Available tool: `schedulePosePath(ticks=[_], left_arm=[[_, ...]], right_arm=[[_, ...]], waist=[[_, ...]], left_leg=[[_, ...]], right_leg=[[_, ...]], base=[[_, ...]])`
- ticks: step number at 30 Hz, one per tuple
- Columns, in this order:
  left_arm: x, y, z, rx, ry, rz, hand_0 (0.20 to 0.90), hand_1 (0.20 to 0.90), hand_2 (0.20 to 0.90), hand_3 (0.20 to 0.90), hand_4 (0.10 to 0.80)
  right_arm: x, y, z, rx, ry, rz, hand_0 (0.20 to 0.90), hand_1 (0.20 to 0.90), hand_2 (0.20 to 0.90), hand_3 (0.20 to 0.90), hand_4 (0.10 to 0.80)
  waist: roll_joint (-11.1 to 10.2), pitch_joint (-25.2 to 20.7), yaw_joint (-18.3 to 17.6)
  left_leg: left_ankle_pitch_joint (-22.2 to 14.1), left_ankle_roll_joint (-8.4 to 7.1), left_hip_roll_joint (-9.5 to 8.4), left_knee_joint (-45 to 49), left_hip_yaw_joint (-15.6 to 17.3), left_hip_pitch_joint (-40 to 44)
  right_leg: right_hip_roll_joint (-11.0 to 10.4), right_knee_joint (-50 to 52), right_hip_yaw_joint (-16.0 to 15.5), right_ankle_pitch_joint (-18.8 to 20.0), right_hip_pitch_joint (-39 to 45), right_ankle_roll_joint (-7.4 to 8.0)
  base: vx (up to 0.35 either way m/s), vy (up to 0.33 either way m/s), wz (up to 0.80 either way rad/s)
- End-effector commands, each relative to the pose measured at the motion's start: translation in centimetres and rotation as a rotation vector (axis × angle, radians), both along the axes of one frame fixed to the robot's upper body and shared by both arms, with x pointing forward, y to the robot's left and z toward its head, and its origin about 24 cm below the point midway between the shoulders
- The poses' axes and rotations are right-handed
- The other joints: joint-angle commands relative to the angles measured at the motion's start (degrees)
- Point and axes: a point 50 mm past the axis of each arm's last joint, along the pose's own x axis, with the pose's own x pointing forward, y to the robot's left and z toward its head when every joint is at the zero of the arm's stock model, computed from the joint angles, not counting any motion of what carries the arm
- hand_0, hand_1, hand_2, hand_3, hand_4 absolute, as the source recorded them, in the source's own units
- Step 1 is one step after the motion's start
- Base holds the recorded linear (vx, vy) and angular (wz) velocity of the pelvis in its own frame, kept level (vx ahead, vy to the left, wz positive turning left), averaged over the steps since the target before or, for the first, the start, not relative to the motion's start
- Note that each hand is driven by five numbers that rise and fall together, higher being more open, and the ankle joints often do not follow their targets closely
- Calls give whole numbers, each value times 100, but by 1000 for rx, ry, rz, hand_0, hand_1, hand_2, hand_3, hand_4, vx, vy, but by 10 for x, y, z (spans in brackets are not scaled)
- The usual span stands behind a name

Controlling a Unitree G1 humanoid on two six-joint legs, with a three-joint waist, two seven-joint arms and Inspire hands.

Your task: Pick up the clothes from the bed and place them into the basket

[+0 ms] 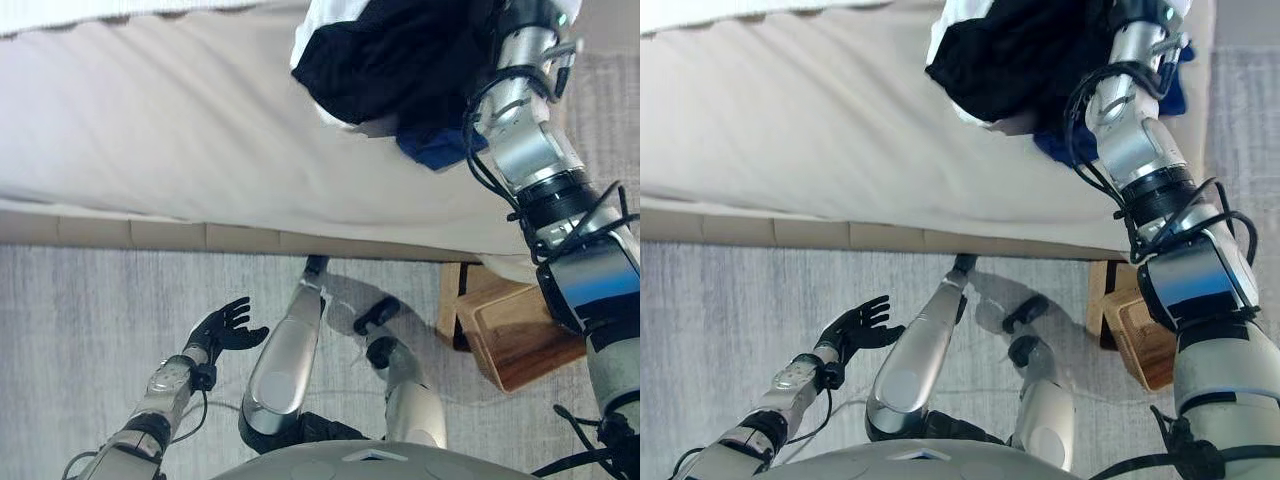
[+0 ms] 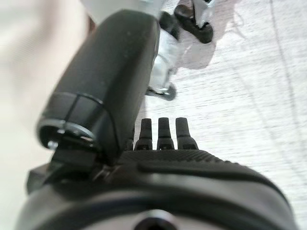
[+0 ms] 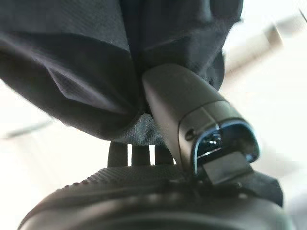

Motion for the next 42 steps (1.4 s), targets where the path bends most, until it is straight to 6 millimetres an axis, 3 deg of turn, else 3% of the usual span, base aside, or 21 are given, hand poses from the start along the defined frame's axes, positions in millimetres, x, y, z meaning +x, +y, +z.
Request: schedulePosePath(ticks=[1, 7, 12, 18, 23, 28, 34, 37, 42], left_arm=[[-51, 8, -25, 60, 196, -48, 900, 900, 900, 900, 800], [-82, -2, -44, 88, 354, -90, 900, 900, 900, 900, 800], [-106, -3, -56, 117, 496, -89, 900, 900, 900, 900, 800], [-114, -1, -59, 130, 576, -72, 900, 900, 900, 900, 800], [-109, 0, -58, 141, 596, -100, 900, 900, 900, 900, 800], [-97, -3, -55, 127, 564, -119, 900, 900, 900, 900, 800], [-88, -8, -53, 119, 530, -135, 900, 900, 900, 900, 800], [-78, -10, -50, 117, 501, -148, 900, 900, 900, 900, 800], [-24, -28, -32, 71, 324, -143, 900, 900, 900, 900, 800]], right_arm=[[-51, -35, 47, -15, -363, -136, 300, 300, 300, 200, 100], [-67, -68, 34, -27, -319, -232, 300, 300, 300, 200, 100], [-78, -96, 25, 20, -291, -288, 300, 300, 300, 200, 100], [-88, -116, 23, 49, -279, -342, 300, 300, 300, 200, 100], [-85, -140, 7, 66, -110, -391, 300, 300, 300, 200, 100], [-70, -163, -48, 57, 241, -439, 300, 300, 300, 200, 100], [-64, -177, -100, 58, 501, -462, 300, 300, 300, 200, 100], [-59, -184, -109, 60, 573, -501, 300, 300, 300, 200, 100], [-43, -185, -74, 54, 523, -561, 300, 300, 300, 200, 100]], waist=[[-169, -1133, -121], [-162, -1892, -494], [-157, -2414, -891], [-89, -2719, -1294], [-53, -2832, -1569], [0, -2832, -1861], [79, -2732, -2054], [185, -2549, -2089], [596, -1726, -2197]], left_leg=[[-350, 58, -90, -1099, 101, 807], [-188, -7, -47, -1548, 392, 1564], [-202, -59, -20, -1854, 673, 2055], [-400, -57, 1, -1891, 1028, 2511], [-496, -44, 40, -1887, 1214, 2734], [-550, -2, 91, -1902, 1364, 2924], [-585, -5, 147, -1886, 1527, 3047], [-568, -35, 149, -1758, 1525, 2936], [-462, -110, 105, -1277, 1410, 2072]], right_leg=[[77, 180, 170, -168, 820, 160], [366, -514, 228, -89, 1438, 143], [506, -947, 463, 24, 1673, 137], [571, -1145, 742, 117, 1803, 93], [609, -993, 936, 18, 1834, 48], [668, -871, 1158, -40, 1835, -6], [716, -932, 1294, 13, 1867, -38], [693, -806, 1308, -9, 1713, -85], [547, -310, 1370, -65, 808, -227]], base=[[108, -47, -15], [81, -27, -12], [38, -23, -19], [15, -33, -34], [6, -96, -34], [-8, -140, -28], [23, -181, -22], [-80, -171, -17], [-350, -54, -8]])
